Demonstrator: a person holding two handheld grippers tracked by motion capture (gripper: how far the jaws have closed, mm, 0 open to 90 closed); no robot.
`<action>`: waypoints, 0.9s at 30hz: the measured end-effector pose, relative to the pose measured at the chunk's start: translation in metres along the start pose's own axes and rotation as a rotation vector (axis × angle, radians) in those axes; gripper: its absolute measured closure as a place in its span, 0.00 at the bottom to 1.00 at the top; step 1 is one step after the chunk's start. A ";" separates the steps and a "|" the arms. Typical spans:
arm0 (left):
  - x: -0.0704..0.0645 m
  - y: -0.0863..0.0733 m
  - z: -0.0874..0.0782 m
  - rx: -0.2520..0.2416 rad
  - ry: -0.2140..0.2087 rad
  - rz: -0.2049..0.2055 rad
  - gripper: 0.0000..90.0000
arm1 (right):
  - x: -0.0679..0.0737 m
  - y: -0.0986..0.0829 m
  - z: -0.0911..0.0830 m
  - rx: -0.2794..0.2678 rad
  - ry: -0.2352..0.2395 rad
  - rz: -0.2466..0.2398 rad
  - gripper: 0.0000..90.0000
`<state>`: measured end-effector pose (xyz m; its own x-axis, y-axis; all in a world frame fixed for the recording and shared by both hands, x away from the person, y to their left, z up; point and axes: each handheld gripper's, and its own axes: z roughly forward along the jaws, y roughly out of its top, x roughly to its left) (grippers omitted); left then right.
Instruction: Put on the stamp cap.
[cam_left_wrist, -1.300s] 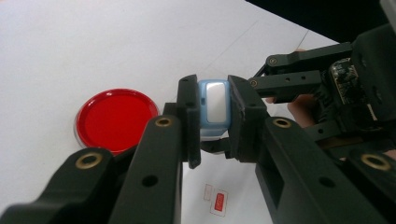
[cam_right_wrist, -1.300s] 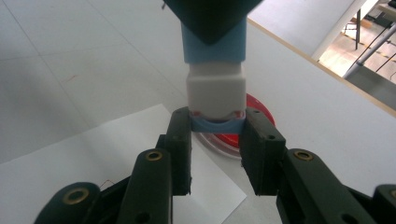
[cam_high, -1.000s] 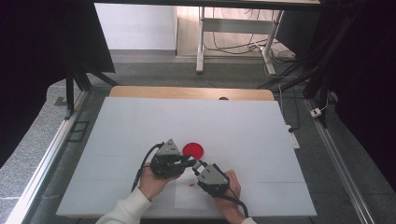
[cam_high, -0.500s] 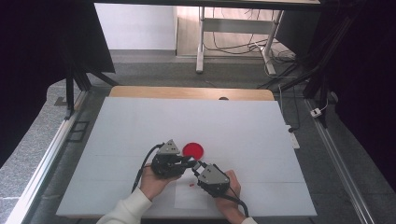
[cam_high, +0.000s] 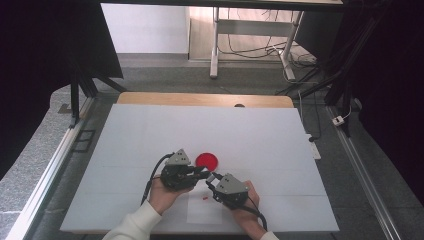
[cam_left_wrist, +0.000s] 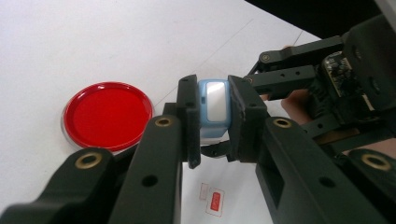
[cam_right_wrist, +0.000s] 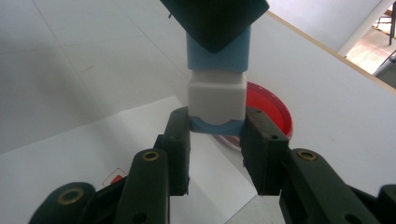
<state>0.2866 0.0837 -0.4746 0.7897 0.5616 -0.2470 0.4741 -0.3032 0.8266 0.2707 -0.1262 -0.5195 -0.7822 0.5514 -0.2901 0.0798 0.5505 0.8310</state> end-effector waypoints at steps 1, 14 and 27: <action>0.000 0.000 -0.001 -0.004 -0.001 0.001 0.84 | -0.001 0.000 0.000 -0.001 0.005 0.006 0.68; 0.004 0.003 -0.010 -0.031 -0.016 0.008 0.84 | -0.016 -0.009 -0.009 0.002 0.081 0.081 0.57; 0.007 0.005 -0.017 -0.025 -0.027 0.035 0.84 | -0.057 -0.040 -0.052 0.023 0.074 0.170 0.55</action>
<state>0.2883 0.0989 -0.4637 0.8161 0.5297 -0.2311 0.4364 -0.3027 0.8473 0.2799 -0.2123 -0.5114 -0.7997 0.5903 -0.1098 0.2285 0.4683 0.8535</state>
